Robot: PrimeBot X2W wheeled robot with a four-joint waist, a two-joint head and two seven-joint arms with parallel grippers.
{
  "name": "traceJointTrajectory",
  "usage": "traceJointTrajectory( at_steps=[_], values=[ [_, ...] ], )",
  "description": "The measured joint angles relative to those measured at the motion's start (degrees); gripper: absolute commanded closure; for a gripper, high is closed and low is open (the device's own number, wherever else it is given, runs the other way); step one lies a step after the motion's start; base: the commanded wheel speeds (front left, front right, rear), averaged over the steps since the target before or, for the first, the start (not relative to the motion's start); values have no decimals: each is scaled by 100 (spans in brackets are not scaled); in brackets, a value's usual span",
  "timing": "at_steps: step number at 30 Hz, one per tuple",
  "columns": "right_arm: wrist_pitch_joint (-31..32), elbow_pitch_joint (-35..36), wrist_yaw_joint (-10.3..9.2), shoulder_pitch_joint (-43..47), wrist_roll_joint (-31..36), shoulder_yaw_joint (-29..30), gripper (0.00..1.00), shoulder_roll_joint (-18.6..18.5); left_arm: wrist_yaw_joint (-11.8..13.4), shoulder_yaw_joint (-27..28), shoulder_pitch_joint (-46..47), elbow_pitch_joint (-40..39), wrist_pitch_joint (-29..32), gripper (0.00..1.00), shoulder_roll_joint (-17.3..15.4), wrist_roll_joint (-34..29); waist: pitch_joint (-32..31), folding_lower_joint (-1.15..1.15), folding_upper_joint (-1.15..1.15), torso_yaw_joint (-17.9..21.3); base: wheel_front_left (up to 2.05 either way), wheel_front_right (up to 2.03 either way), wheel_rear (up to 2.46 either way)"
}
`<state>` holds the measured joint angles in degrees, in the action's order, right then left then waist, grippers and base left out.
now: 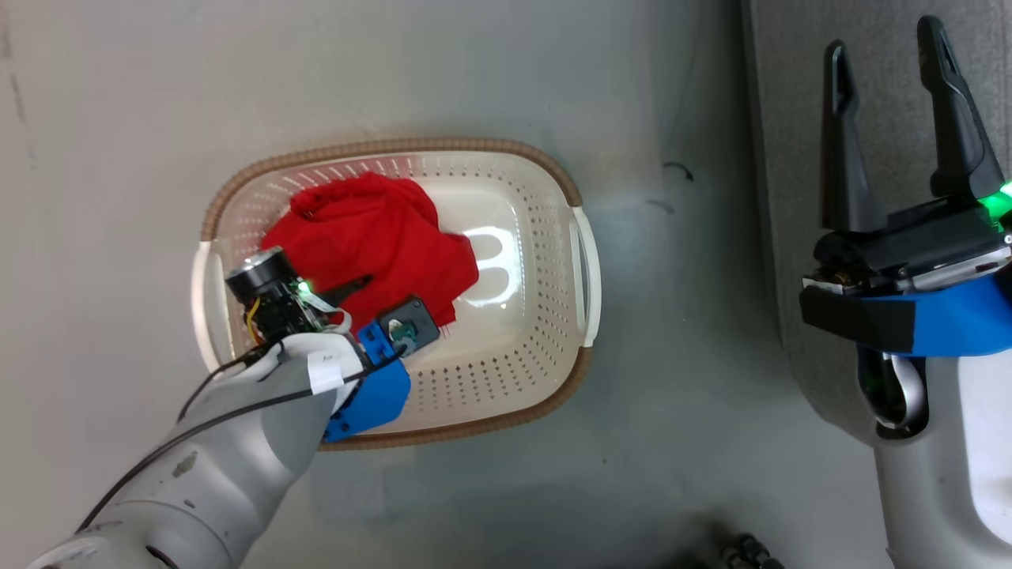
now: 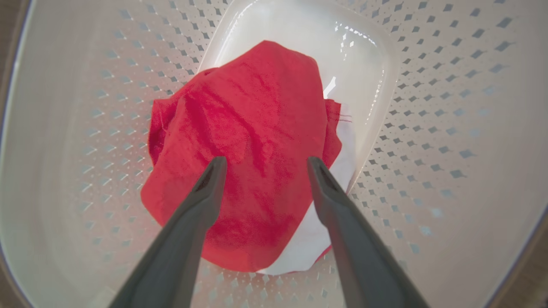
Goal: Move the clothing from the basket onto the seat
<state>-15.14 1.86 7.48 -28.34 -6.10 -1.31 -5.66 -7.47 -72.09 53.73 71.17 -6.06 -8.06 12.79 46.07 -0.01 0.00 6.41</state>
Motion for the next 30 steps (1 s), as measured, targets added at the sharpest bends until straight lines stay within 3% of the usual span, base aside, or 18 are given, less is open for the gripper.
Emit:
traceJointTrajectory(
  at_steps=[12,30],
  values=[
    [1,443,0,-90,147,24,0,26,0,-121,612,191,858,0,-145,-845,797,0,0,98,0,0,0],
    [1,1365,0,-20,434,-29,0,152,0,-123,1089,250,1661,0,93,-995,1598,0,0,275,0,0,0]
  ],
)
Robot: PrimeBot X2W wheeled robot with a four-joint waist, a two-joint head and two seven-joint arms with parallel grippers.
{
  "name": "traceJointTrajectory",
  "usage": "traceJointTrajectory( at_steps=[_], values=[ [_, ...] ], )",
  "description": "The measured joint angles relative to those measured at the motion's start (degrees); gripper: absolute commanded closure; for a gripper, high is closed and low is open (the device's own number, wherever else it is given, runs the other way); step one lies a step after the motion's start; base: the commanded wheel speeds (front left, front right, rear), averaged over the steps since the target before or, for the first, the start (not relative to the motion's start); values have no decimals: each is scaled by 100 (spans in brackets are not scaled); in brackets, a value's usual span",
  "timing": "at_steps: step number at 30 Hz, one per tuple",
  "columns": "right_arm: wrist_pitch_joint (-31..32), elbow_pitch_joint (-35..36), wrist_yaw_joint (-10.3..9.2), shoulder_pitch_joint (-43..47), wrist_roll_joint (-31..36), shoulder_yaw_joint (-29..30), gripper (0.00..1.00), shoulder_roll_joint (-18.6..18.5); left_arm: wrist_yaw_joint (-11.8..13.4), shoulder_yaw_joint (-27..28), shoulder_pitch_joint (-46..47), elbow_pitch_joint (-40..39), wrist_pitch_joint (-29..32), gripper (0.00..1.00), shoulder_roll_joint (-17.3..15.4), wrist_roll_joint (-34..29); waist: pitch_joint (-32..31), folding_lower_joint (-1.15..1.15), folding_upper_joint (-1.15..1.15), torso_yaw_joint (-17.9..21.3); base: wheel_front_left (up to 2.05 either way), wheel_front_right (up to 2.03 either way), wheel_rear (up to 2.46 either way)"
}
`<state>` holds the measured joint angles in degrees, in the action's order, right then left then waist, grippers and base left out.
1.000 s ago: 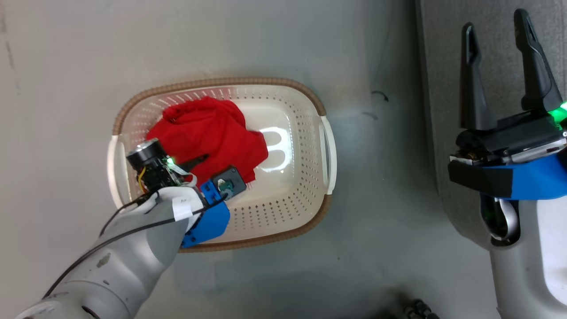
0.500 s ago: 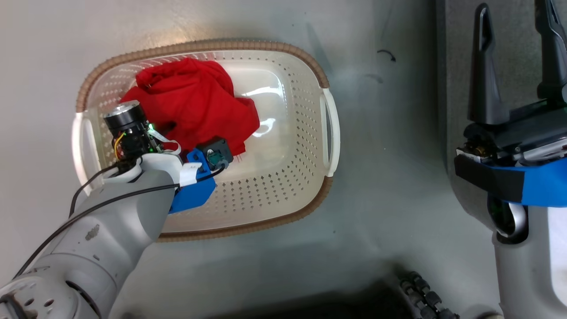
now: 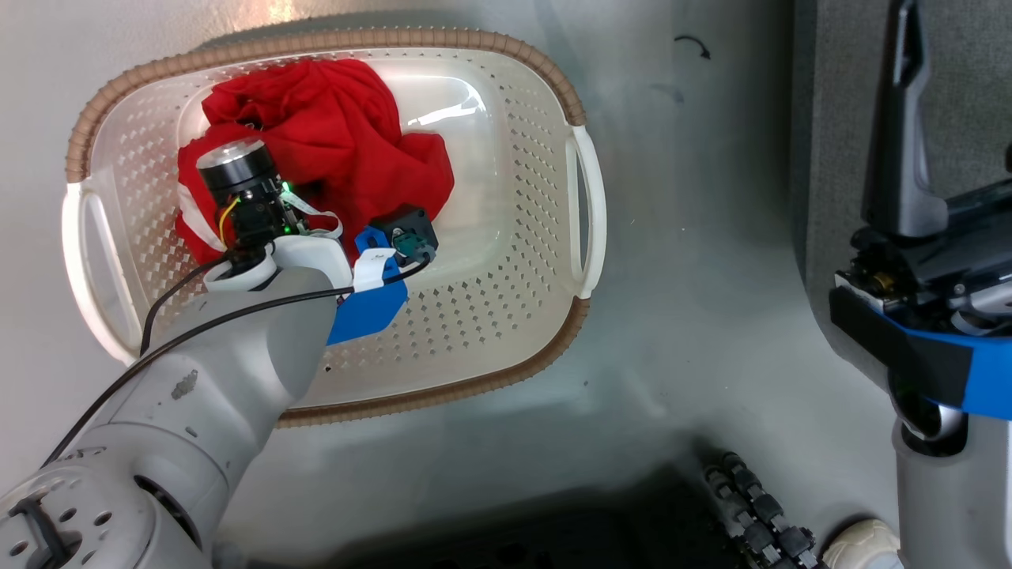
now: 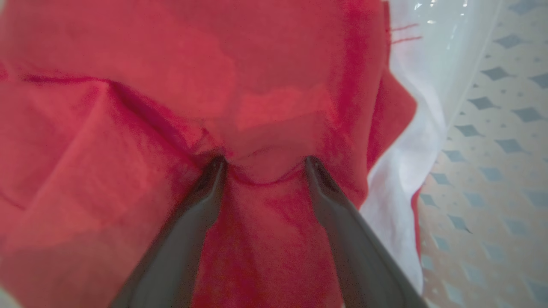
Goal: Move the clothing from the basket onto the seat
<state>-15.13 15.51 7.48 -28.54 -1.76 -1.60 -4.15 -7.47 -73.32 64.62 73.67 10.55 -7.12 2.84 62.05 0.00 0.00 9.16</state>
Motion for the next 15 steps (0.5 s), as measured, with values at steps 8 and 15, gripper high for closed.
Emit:
traceJointTrajectory(
  at_steps=[8,15],
  values=[
    [0,249,0,102,47,82,0,21,0,-1,13,1,142,100,-22,69,102,0,0,26,0,0,0],
    [0,291,1,103,74,91,0,36,-9,-2,24,12,-162,100,-92,33,47,0,0,6,0,0,0]
  ],
)
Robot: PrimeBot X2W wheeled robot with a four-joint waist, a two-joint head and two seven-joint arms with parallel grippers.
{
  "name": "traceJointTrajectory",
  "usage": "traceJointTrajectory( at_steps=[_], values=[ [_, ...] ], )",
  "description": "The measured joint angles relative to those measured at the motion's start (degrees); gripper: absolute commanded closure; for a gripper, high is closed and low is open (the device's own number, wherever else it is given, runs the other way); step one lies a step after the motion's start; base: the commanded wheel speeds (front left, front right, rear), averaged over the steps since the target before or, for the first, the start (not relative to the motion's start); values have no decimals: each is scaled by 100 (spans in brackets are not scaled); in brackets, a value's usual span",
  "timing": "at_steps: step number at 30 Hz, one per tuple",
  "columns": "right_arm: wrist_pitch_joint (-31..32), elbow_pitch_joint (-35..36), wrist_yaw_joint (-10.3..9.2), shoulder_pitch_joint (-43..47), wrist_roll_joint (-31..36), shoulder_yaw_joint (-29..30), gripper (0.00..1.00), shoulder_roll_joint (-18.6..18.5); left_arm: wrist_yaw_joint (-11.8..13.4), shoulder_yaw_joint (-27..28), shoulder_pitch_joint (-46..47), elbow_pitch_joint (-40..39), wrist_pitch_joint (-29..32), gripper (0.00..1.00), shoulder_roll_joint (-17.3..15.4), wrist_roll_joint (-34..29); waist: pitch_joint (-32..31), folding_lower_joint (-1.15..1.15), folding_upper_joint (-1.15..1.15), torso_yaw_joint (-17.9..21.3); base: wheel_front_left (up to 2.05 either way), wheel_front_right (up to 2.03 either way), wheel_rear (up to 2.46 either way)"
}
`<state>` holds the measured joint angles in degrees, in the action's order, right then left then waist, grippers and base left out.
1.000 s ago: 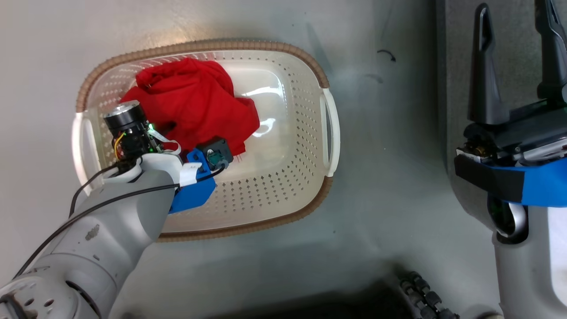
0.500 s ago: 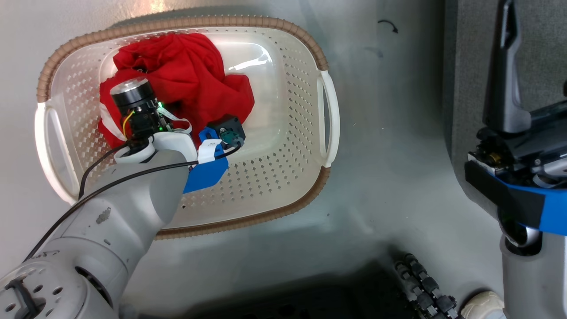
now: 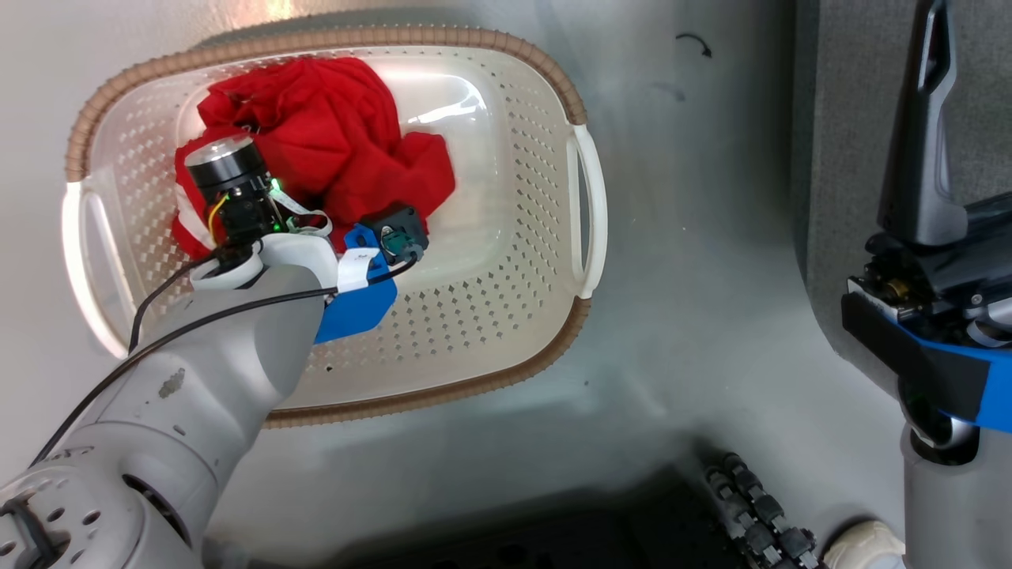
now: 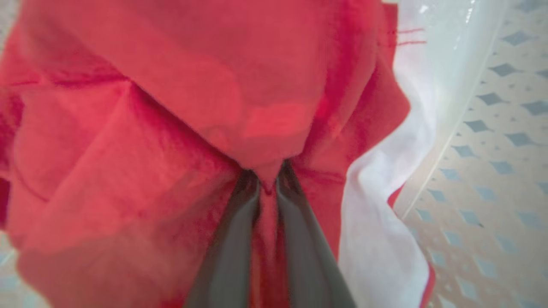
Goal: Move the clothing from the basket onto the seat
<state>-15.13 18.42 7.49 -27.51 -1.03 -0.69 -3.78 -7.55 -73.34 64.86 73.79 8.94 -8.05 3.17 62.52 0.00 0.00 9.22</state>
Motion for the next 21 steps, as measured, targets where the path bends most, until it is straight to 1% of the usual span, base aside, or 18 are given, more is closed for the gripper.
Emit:
traceJointTrajectory(
  at_steps=[10,14,17,21],
  values=[
    [0,-81,0,-45,33,27,0,-2,0,1,-2,-5,-709,100,174,108,-344,0,0,-125,0,0,0],
    [0,-168,0,-64,25,34,0,-3,1,116,-48,-5,-1025,100,236,343,-575,0,0,-177,0,0,0],
    [0,-278,-1,-58,-8,88,0,-23,1,231,-142,-9,-1475,100,153,515,-777,0,0,-228,0,0,0],
    [0,-438,-1,-34,-51,107,0,-45,1,342,-281,3,-1815,100,126,722,-1078,0,0,-299,0,0,0]
  ],
)
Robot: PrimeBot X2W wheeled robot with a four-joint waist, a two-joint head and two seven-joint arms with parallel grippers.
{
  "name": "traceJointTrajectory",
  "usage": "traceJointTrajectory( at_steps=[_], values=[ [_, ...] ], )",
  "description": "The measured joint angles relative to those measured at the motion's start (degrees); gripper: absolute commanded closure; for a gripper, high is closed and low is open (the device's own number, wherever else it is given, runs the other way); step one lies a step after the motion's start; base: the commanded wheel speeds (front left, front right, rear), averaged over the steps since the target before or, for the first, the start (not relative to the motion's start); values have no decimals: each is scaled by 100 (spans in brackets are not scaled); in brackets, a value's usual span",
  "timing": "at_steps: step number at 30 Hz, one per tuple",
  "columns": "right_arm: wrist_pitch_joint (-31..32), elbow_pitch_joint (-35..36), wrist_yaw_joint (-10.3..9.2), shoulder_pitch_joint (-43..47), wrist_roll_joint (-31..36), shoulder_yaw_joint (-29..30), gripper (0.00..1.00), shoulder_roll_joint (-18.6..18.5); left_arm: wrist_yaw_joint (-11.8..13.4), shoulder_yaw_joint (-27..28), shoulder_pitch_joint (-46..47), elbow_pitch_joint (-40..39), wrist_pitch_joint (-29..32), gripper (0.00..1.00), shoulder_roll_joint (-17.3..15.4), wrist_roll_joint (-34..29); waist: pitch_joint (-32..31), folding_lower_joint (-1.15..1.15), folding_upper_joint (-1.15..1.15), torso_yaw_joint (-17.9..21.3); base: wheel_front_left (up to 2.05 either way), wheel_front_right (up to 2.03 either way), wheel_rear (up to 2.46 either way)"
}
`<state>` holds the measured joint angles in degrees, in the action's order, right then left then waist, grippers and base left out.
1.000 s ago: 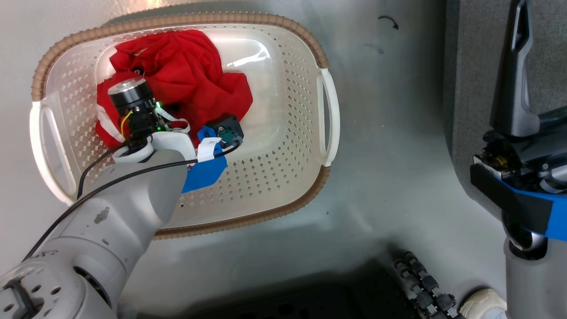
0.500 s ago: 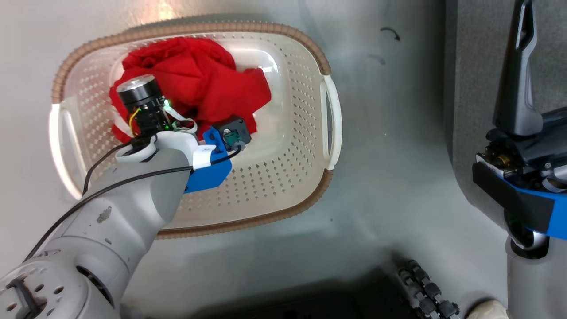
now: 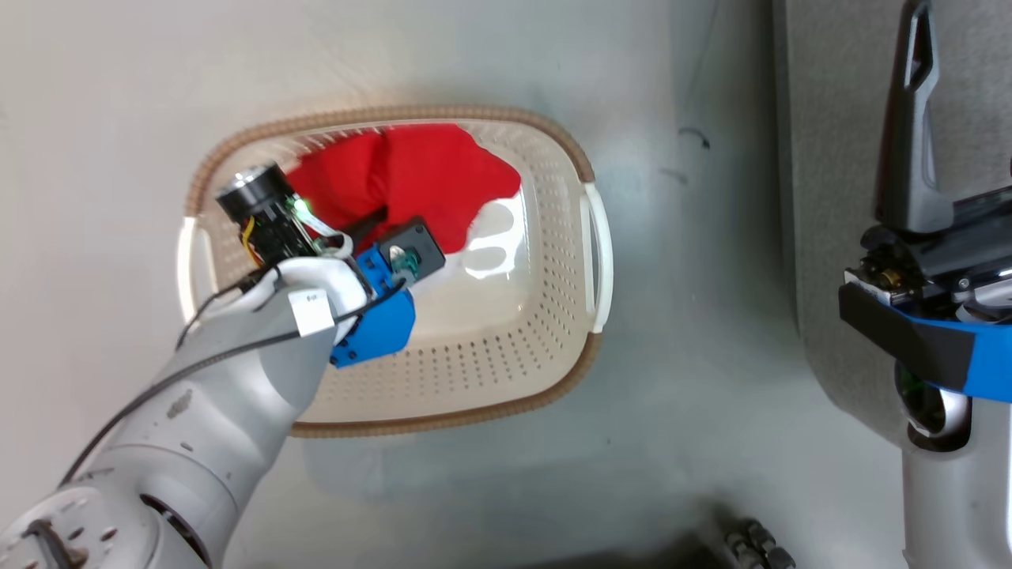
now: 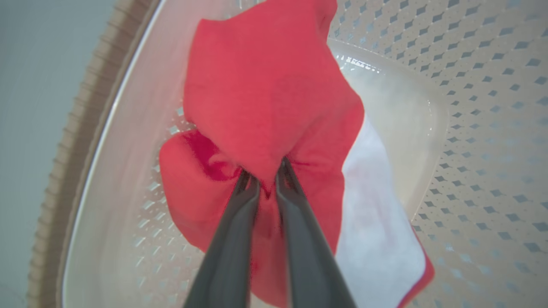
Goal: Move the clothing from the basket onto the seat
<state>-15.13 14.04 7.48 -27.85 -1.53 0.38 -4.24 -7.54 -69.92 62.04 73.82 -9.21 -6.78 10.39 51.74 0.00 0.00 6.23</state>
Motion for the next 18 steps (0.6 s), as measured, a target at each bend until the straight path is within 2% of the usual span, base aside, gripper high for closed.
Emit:
traceJointTrajectory(
  at_steps=[18],
  values=[
    [0,-554,1,514,-88,67,0,-87,0,356,-783,-315,-561,100,270,1044,-1648,1,0,-319,0,0,0]
  ],
)
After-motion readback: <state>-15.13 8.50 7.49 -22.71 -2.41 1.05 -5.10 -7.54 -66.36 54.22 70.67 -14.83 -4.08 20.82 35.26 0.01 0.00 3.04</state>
